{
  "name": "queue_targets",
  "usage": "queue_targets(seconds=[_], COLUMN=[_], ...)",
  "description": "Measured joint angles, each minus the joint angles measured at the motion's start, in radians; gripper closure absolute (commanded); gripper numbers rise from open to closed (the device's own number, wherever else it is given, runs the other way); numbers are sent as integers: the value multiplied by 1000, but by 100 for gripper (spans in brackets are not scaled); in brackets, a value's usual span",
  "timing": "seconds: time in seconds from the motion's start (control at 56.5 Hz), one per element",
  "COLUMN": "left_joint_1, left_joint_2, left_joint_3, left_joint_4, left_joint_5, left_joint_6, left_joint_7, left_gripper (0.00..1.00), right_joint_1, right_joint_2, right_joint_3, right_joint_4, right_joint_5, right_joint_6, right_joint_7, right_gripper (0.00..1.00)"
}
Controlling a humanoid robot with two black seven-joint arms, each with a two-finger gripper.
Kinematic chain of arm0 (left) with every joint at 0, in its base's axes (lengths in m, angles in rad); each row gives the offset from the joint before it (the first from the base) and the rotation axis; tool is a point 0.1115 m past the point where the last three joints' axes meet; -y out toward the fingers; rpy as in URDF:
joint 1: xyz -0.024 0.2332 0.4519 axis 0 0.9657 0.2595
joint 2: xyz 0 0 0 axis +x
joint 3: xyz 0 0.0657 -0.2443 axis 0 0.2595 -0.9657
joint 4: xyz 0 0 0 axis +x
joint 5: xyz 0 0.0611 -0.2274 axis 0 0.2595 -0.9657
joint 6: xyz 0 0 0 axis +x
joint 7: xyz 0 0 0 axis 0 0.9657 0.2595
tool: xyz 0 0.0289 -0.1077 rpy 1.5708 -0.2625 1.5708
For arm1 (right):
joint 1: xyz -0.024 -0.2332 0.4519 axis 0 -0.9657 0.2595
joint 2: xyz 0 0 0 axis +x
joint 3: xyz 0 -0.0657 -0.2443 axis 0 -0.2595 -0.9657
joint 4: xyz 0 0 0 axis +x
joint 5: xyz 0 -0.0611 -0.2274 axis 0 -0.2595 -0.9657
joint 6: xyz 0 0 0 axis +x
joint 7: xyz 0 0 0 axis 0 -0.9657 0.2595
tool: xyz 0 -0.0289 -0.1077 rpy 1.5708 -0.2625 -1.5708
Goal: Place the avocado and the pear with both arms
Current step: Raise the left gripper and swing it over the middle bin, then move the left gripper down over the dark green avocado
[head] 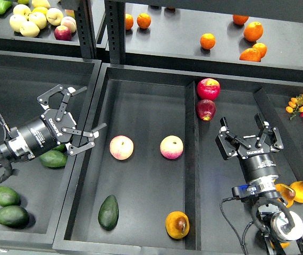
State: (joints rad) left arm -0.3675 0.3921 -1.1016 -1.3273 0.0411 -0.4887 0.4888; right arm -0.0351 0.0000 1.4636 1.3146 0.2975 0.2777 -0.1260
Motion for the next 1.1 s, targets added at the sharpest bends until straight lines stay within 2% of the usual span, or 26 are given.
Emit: queue_targets(seconds=[0.071, 0.088, 0.159, 0.248, 0.407, 0.566, 0.726, 0.991, 1.097], left_joint_1=[-72, -138, -209, -366, -613, -793, -896, -924, -950], left_joint_2=[53, 96, 134, 186, 204, 190, 157, 126, 79], left_joint_3=[106, 197, 280, 452, 725, 979, 1172, 1292, 1350], left_joint_4=[0, -1, 0, 0, 0, 0, 4, 43, 55], left_joint_5=[13, 27, 37, 47, 63, 112, 199, 324, 339], left_joint_6=[0, 0, 0, 0, 0, 0, 0, 0, 0], left_joint_7=[0, 0, 0, 0, 0, 0, 0, 0, 0], left_gripper=[1, 1, 1, 1, 1, 1, 1, 1, 1], right_joint_1=[0, 0, 0, 0, -2, -2, -3, -3, -3], right_joint_2=[0, 0, 0, 0, 0, 0, 0, 0, 0], right_joint_3=[0, 0, -1, -5, -6, -7, -7, -10, -12], right_joint_4=[0, 0, 0, 1, 2, 2, 2, 2, 2], right_joint_5=[0, 0, 0, 0, 0, 0, 0, 0, 0], right_joint_6=[0, 0, 0, 0, 0, 0, 0, -1, -2], right_joint_7=[0, 0, 1, 0, 0, 0, 0, 0, 0], right_gripper=[0, 0, 0, 0, 0, 0, 0, 0, 0])
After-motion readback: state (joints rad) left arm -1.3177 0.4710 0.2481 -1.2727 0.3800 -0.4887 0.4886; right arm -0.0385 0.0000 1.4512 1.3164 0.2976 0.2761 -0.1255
